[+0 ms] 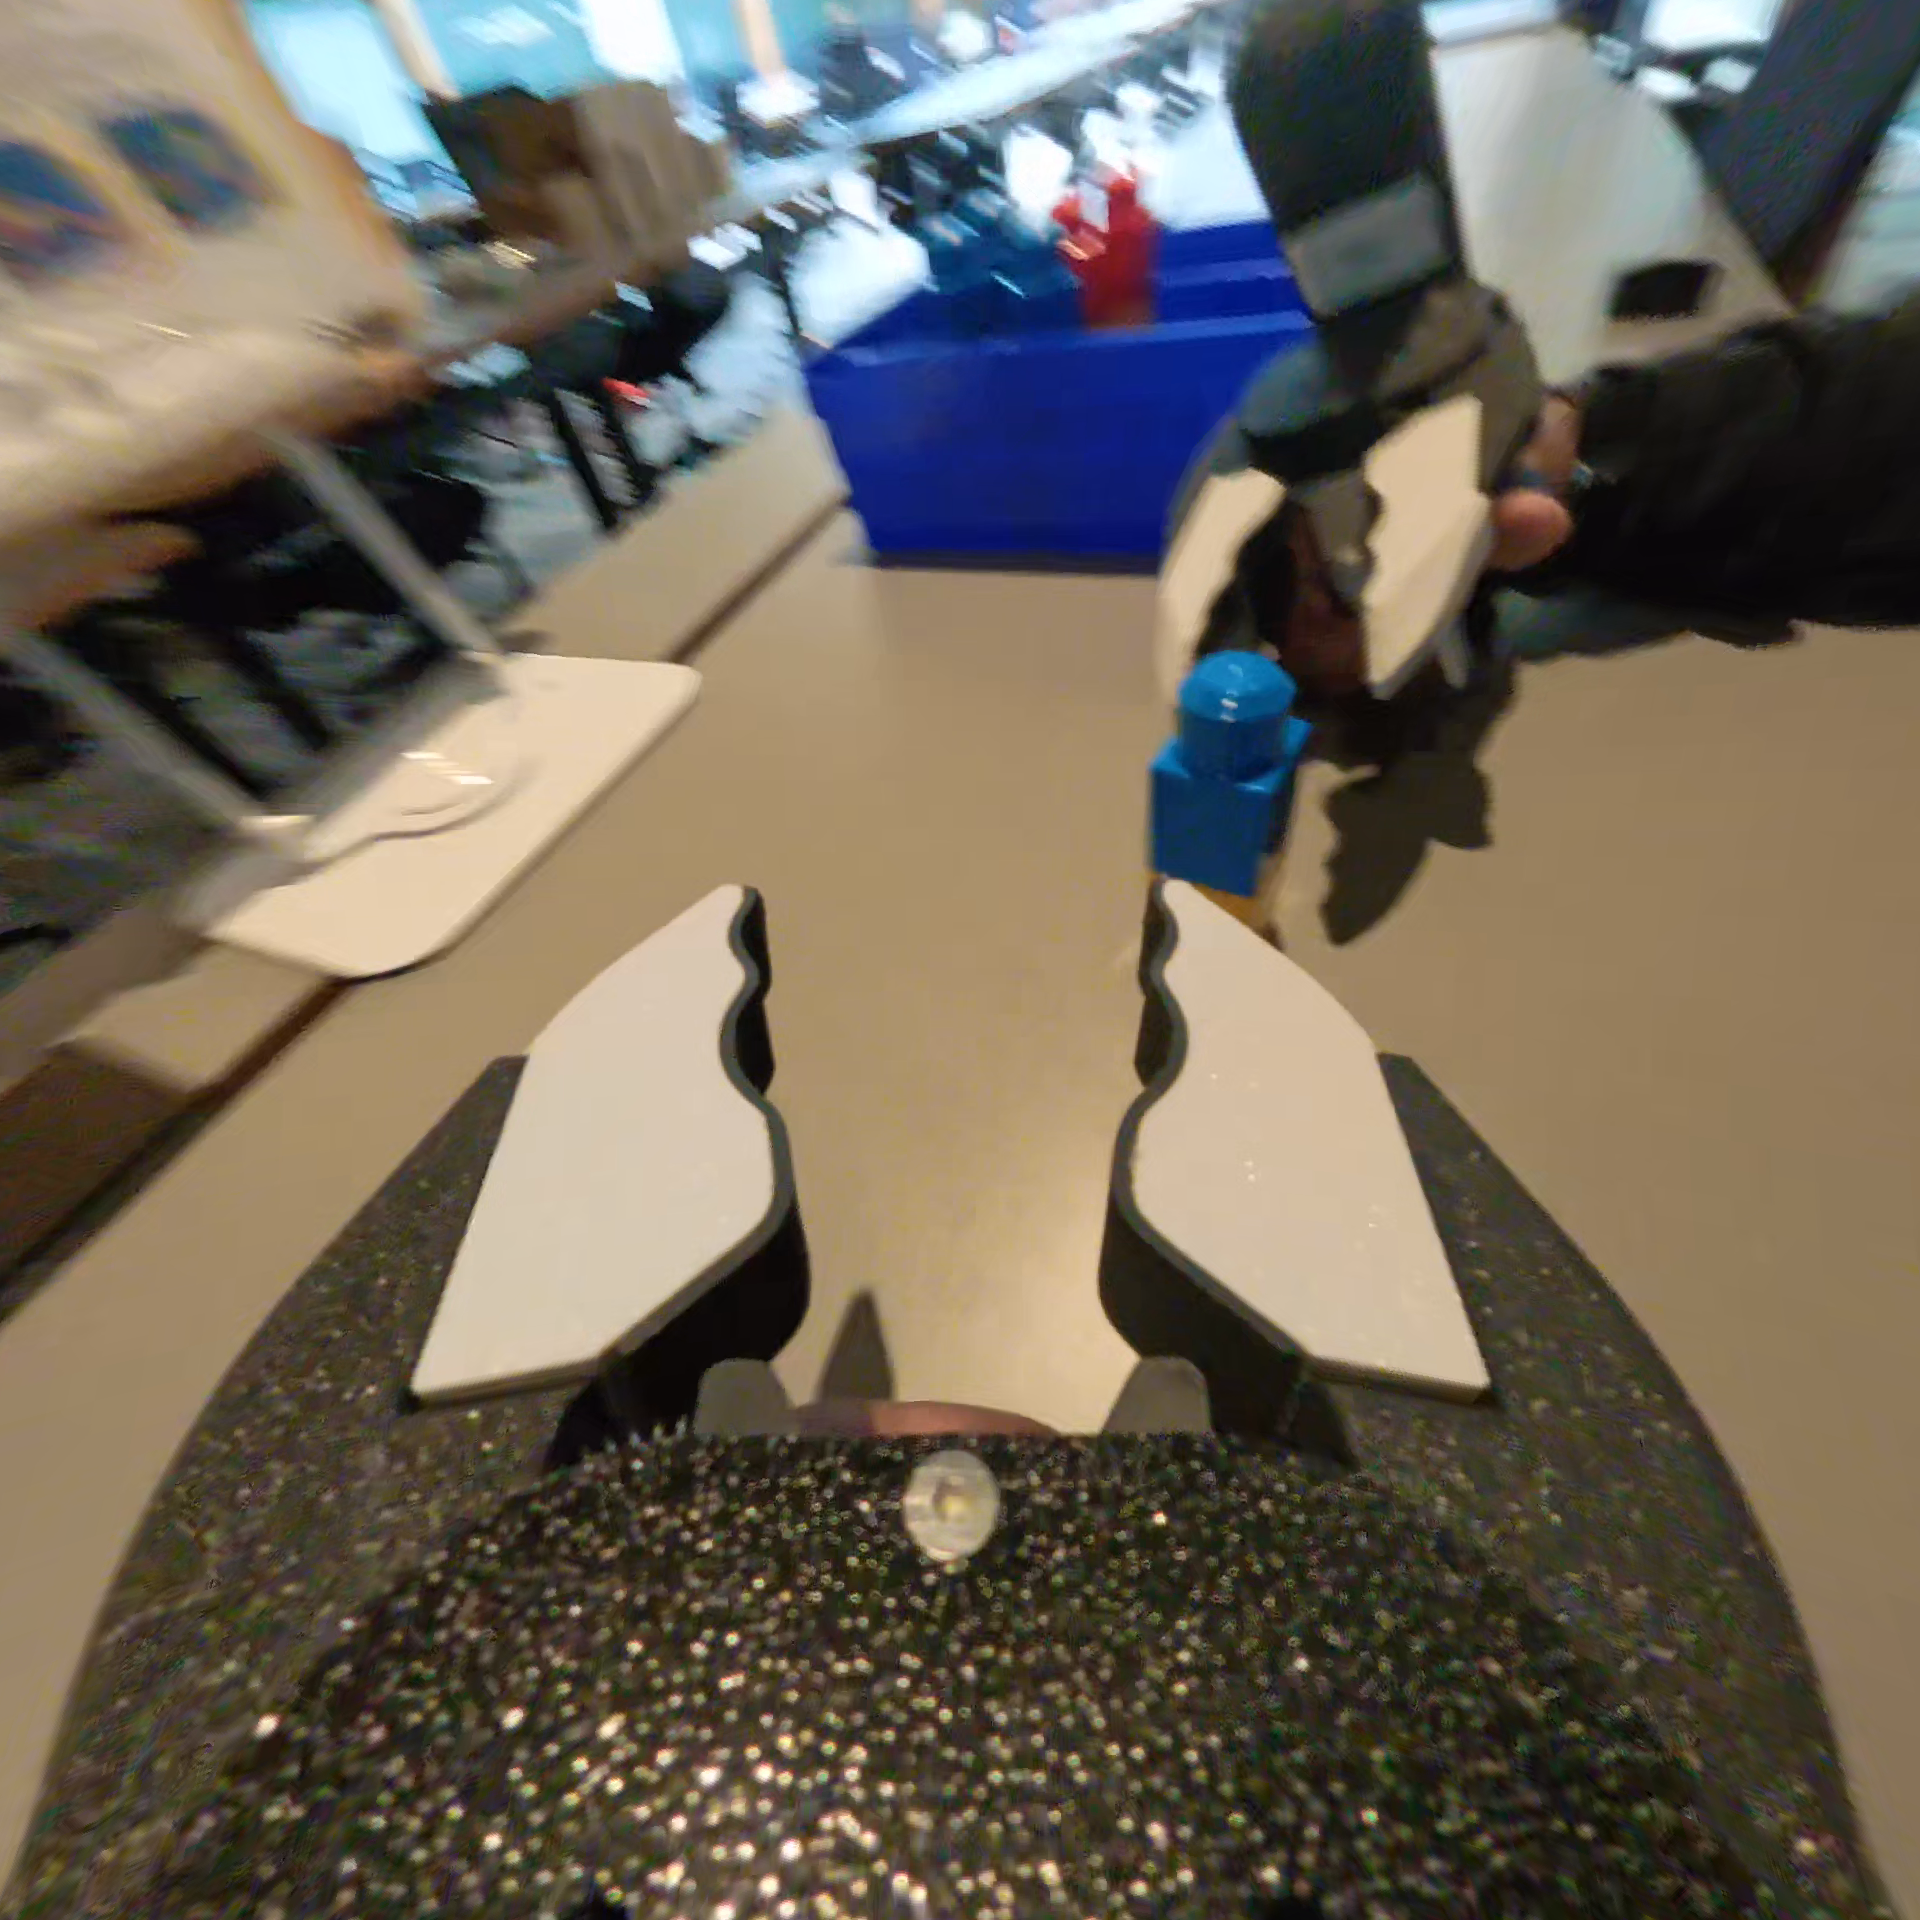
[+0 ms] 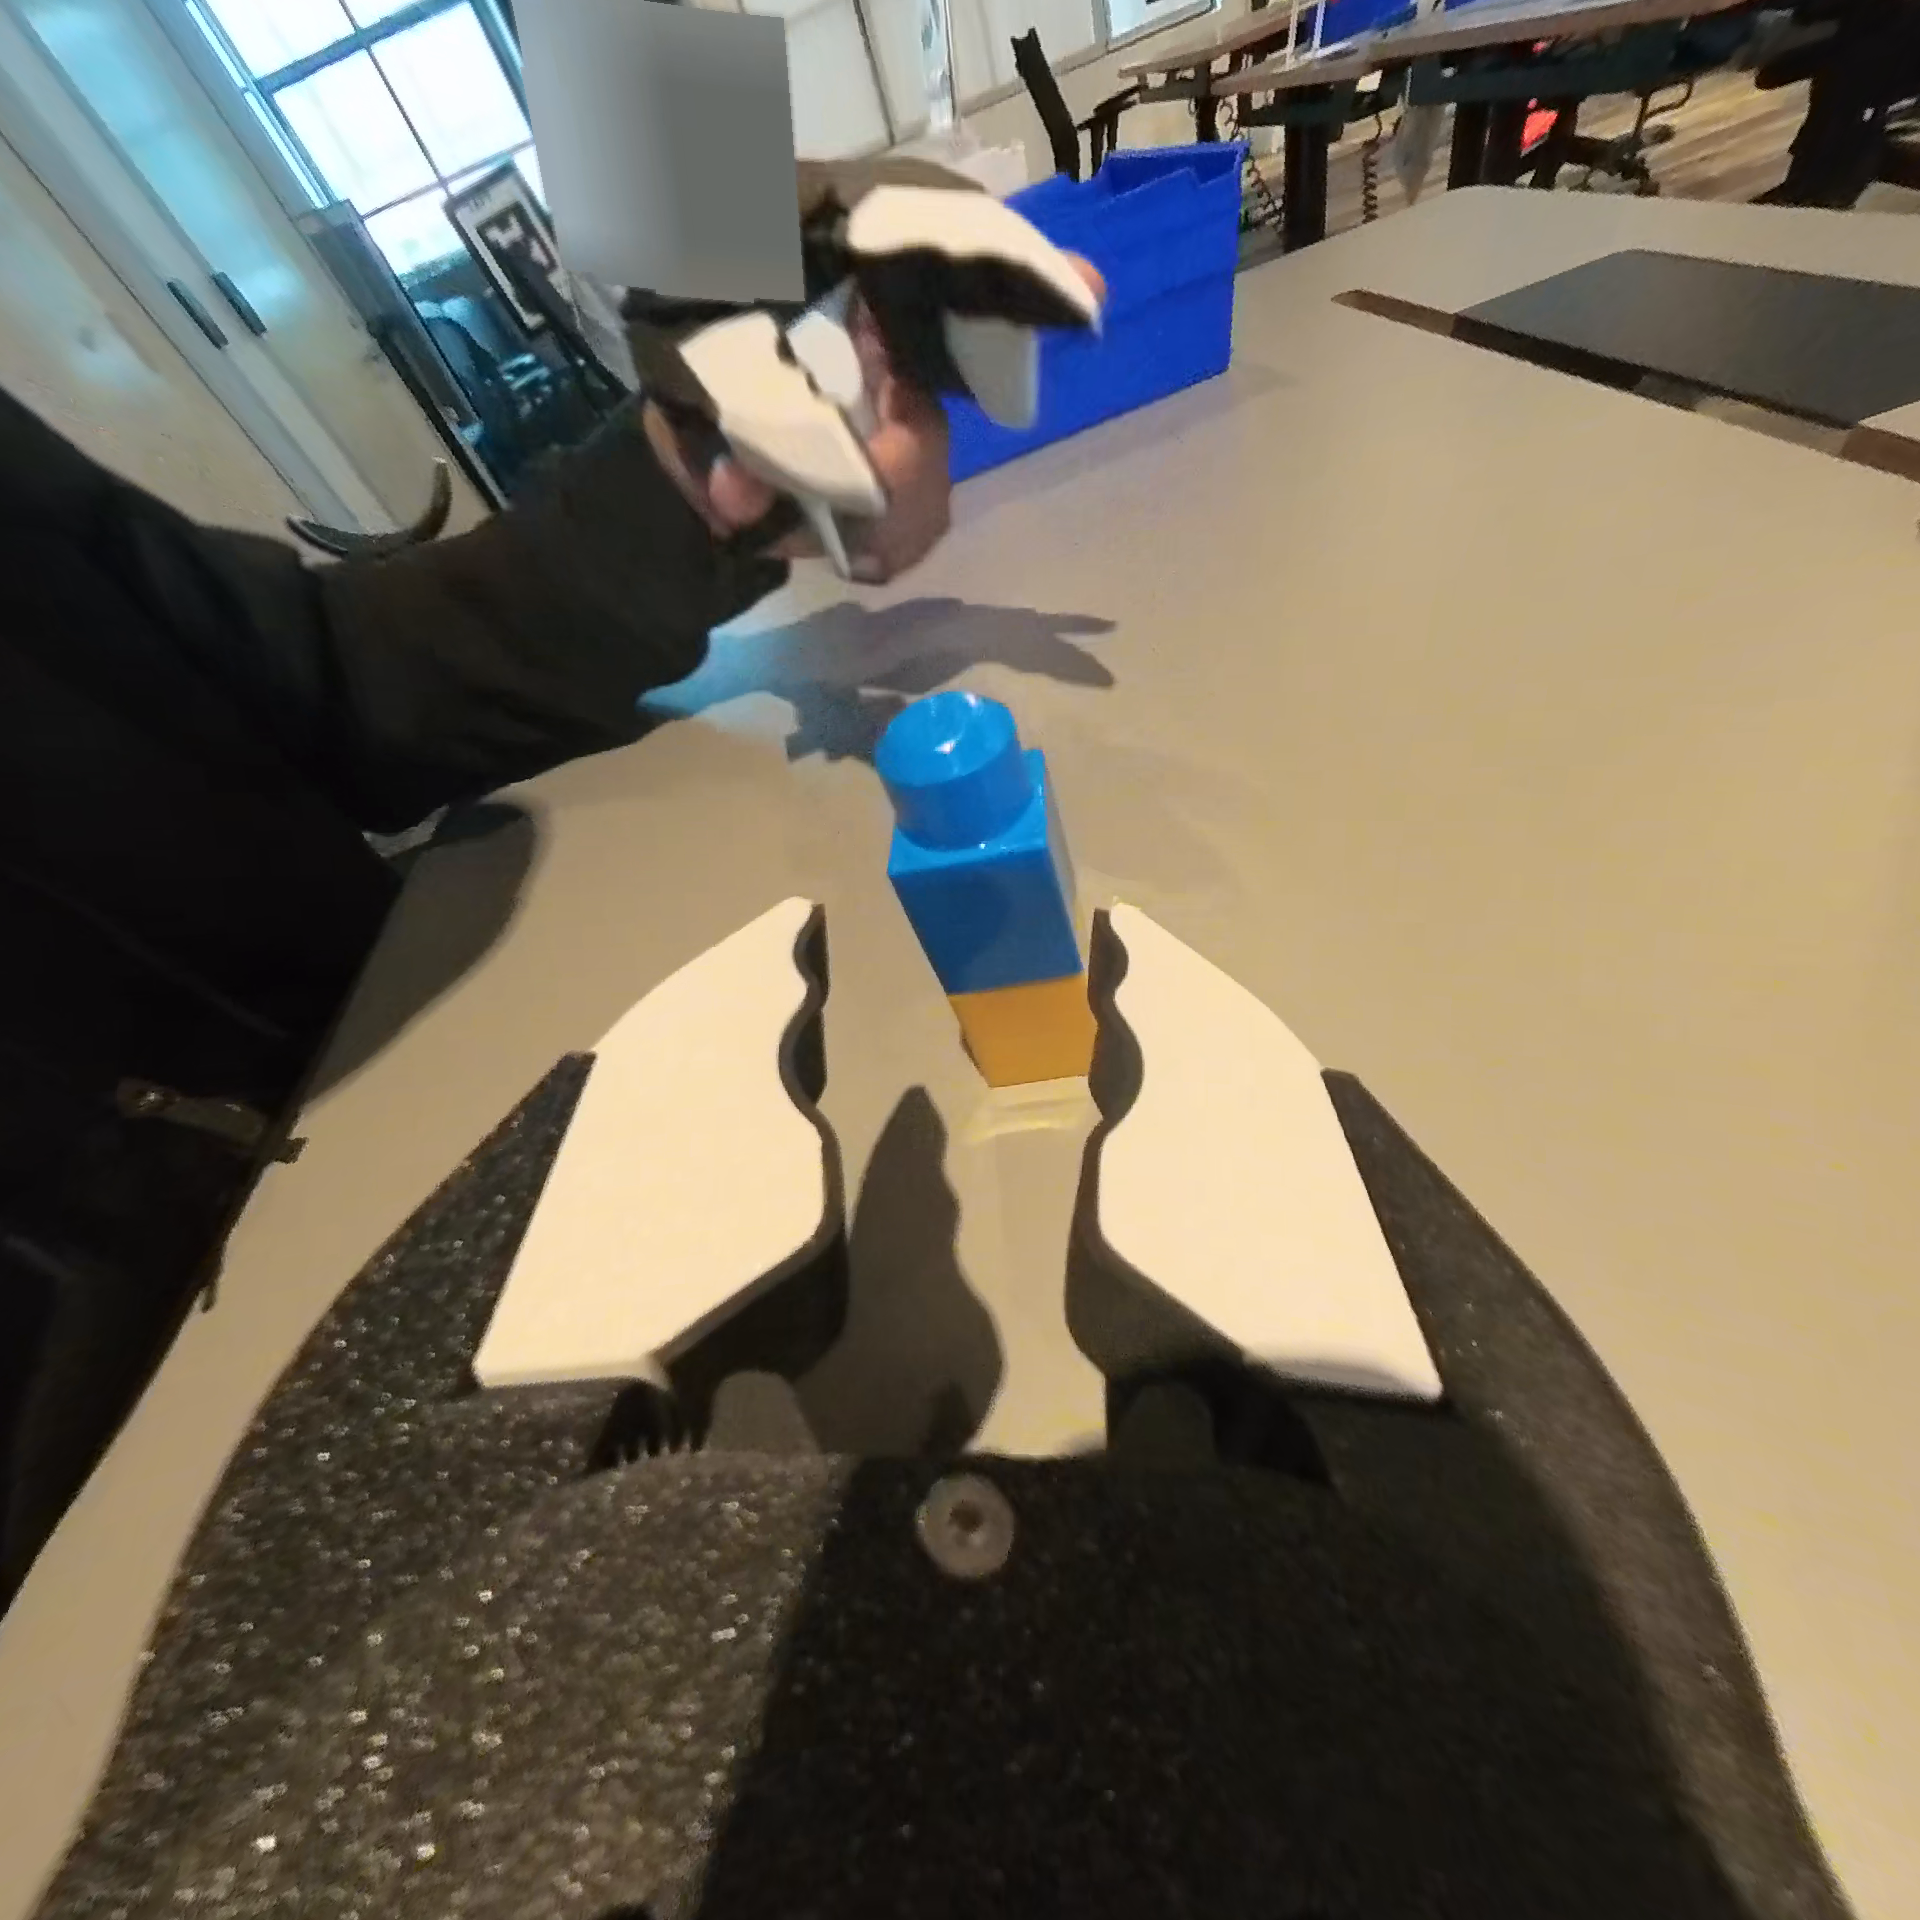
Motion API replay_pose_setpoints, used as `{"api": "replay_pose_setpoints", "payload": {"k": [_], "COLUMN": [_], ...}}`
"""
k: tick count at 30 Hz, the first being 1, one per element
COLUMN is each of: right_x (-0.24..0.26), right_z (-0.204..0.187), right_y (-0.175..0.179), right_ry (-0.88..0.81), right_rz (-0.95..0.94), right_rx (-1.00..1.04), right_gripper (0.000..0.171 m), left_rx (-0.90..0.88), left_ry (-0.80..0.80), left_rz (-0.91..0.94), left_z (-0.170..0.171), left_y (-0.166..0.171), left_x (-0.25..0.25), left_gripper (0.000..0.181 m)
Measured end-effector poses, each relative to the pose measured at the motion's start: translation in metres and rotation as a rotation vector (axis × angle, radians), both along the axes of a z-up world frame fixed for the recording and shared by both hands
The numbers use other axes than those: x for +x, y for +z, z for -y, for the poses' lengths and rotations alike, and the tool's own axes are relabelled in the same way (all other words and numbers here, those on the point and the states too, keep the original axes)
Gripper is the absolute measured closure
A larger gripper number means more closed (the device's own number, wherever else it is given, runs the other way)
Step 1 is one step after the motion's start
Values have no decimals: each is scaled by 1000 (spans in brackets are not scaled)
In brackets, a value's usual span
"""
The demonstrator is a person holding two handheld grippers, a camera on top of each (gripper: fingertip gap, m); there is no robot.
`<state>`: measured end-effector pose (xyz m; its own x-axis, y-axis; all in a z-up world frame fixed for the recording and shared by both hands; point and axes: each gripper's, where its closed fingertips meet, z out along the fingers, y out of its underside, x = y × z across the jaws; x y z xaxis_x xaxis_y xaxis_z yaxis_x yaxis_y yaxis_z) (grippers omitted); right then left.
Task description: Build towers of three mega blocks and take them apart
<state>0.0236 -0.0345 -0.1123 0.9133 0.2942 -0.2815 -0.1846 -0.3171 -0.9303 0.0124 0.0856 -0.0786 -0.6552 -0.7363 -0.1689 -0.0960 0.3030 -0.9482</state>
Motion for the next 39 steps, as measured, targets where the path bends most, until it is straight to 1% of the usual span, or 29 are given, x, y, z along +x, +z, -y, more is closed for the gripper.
{"api": "replay_pose_setpoints", "payload": {"k": [3, 5, 7, 9, 11, 13, 14, 15, 17, 19, 21, 25, 27, 29, 30, 32, 34, 36, 38, 39], "right_x": [3, 4, 5, 4, 4, 4, 4, 4, 4, 4, 5, 5, 5, 4, 4, 4, 3, 3, 3, 3], "right_z": [1, 2, 2, 2, 2, 1, 1, 1, 1, 1, 1, 1, 1, 1, 1, 1, 1, 2, 2, 1], "right_y": [4, 5, 5, 5, 4, 4, 4, 3, 3, 4, 4, 4, 4, 4, 4, 4, 4, 4, 4, 3], "right_ry": [-9, -13, -13, -14, -14, -12, -12, -11, -12, -16, -21, -20, -16, -13, -12, -8, -5, -4, -3, -3], "right_rz": [-24, -39, -44, -42, -39, -38, -38, -38, -35, -33, -34, -39, -42, -43, -43, -42, -42, -41, -38, -37], "right_rx": [21, 31, 32, 29, 25, 21, 20, 18, 18, 20, 22, 22, 20, 20, 20, 19, 18, 18, 18, 17], "right_gripper": [124, 124, 124, 124, 124, 125, 125, 125, 125, 126, 126, 126, 127, 127, 127, 127, 127, 127, 127, 127], "left_rx": [-45, -56, -13, 60, 147, 234, 256, 263, 304, 381, 454, 604, 639, 636, 614, 503, 445, 469, 495, 516], "left_ry": [252, 413, 562, 748, 956, 1114, 1163, 1188, 1200, 1196, 1175, 1192, 1225, 1219, 1189, 1095, 1042, 1056, 1070, 1065], "left_rz": [123, 173, 193, 203, 126, -31, -147, -294, -573, -767, -906, -1083, -1097, -1104, -1092, -1068, -1042, -1003, -1005, -1029], "left_z": [-65, -112, -161, -218, -281, -339, -364, -383, -412, -430, -438, -451, -457, -455, -450, -431, -420, -424, -430, -433], "left_y": [40, 63, 83, 104, 112, 99, 82, 58, 9, -30, -58, -89, -93, -93, -94, -94, -88, -78, -75, -77], "left_x": [-24, -47, -75, -107, -139, -165, -175, -182, -195, -204, -210, -223, -224, -223, -219, -207, -199, -197, -199, -202], "left_gripper": [120, 122, 123, 125, 128, 128, 127, 125, 121, 123, 126, 132, 138, 138, 137, 136, 134, 126, 120, 121]}}
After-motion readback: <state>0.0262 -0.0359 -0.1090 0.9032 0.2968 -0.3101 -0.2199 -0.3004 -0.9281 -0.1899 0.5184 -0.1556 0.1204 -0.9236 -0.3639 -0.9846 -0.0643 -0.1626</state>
